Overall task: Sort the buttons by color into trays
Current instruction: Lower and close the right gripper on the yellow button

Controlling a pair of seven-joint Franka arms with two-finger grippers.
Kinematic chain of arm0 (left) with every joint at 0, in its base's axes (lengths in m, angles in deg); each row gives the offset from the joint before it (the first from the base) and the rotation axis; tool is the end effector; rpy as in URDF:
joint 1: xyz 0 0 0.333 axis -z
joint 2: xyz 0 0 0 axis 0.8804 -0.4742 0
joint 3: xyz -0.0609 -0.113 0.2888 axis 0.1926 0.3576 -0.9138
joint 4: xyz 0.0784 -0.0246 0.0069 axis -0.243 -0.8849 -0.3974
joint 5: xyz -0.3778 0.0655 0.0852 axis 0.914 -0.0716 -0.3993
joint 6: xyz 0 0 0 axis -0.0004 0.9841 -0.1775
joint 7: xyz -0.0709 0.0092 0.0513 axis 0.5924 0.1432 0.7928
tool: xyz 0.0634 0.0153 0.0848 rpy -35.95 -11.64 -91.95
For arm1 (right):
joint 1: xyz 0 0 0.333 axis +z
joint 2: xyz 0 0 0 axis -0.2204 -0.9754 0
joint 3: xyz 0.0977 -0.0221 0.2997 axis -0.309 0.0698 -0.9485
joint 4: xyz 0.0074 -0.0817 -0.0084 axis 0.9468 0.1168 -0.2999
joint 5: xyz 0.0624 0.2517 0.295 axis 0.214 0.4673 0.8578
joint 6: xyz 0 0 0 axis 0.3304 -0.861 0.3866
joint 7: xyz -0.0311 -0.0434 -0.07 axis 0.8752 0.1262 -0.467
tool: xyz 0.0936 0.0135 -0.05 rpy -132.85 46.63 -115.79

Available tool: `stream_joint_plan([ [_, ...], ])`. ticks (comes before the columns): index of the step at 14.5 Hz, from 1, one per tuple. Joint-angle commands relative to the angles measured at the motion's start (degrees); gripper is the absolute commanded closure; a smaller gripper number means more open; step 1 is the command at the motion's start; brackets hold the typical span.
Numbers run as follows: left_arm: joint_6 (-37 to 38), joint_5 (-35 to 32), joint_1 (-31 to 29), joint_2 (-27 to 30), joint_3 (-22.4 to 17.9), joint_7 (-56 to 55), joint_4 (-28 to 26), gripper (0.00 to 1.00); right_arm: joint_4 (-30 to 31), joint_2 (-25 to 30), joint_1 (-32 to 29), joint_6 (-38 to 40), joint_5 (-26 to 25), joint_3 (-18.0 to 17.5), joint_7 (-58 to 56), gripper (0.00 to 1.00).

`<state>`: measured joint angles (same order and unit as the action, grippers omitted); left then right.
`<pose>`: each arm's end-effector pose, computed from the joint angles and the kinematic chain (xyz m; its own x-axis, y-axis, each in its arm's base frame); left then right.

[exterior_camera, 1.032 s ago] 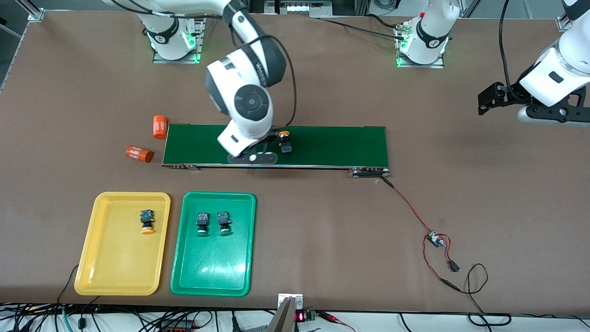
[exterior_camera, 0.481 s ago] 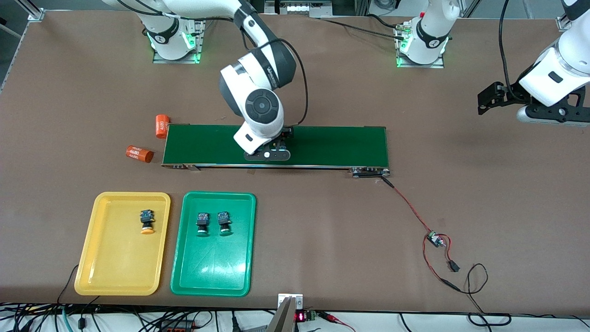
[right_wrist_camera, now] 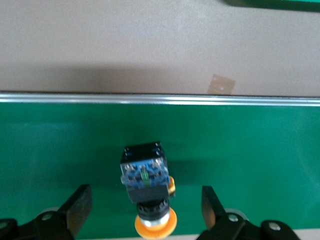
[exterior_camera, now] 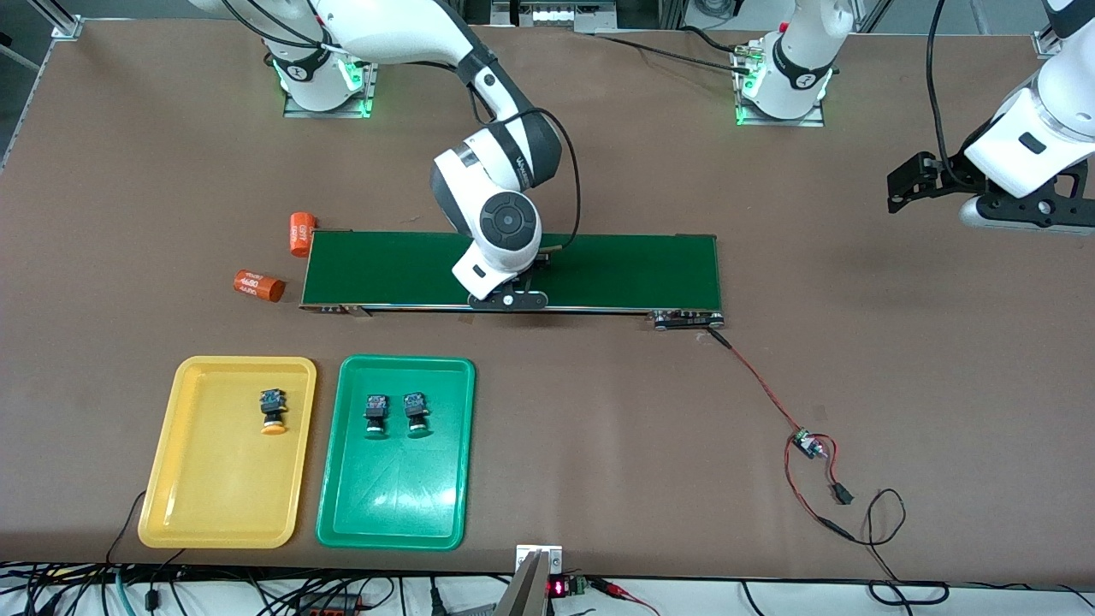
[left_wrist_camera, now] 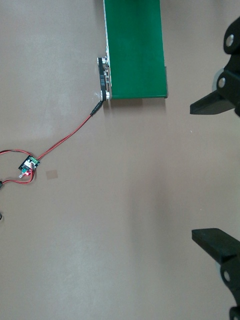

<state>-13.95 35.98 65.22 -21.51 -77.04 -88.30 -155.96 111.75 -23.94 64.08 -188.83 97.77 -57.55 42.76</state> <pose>0.5389 -0.0421 0.5929 0.9963 -0.0686 -0.0517 -0.0695 -0.9974 -0.0166 0.5260 0.4683 0.2611 0.9777 0.0005 -0.2101 0.0208 -0.9953 0.0941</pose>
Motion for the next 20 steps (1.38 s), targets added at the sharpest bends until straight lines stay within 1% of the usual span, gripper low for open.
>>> stream_joint_plan([
  [1,1.0,1.4,0.3,0.3,-0.5,0.3,0.6,0.0,1.2,0.4,-0.1,-1.3,1.2,0.4,0.7,0.26],
  [2,0.9,1.4,0.3,0.3,-0.5,0.3,0.6,0.0,1.3,0.4,-0.2,-1.1,1.3,0.4,0.9,0.5],
  [3,0.9,1.4,0.3,0.3,-0.4,0.3,0.6,0.0,1.6,0.4,-0.2,-1.1,1.2,0.4,1.1,0.55],
  [4,0.9,1.4,0.3,0.3,-0.5,0.3,0.6,0.0,1.8,0.4,-0.2,-1.3,1.3,0.4,1.2,0.65],
  [6,0.8,1.4,0.3,0.3,-0.5,0.3,0.6,0.0,1.8,0.4,-0.3,-1.4,1.2,0.4,1.2,0.77],
  [8,0.9,1.4,0.3,0.3,-0.5,0.3,0.6,0.0,1.6,0.6,-0.5,-1.4,1.2,0.7,1.2,0.81],
  [10,0.9,1.3,0.3,0.3,-0.5,0.3,0.6,0.0,1.3,1.0,-0.6,-1.3,1.2,0.9,1.2,0.83],
  [11,0.9,1.3,0.3,0.3,-0.5,0.3,0.6,0.0,1.0,1.2,-0.6,-1.3,1.3,1.7,1.2,0.83],
  [16,0.9,1.3,0.4,0.3,-0.4,0.3,0.6,0.0,-2.6,2.9,-0.5,0.2,1.2,9.1,0.1,0.83],
  [19,0.9,1.4,0.4,0.3,-0.4,0.3,0.6,0.0,-3.7,2.9,-0.7,0.1,1.2,15.4,0.0,0.83],
  [20,0.9,1.4,0.4,0.3,-0.4,0.3,0.6,0.0,-3.7,2.7,-1.2,0.1,1.2,17.7,-0.3,0.84],
])
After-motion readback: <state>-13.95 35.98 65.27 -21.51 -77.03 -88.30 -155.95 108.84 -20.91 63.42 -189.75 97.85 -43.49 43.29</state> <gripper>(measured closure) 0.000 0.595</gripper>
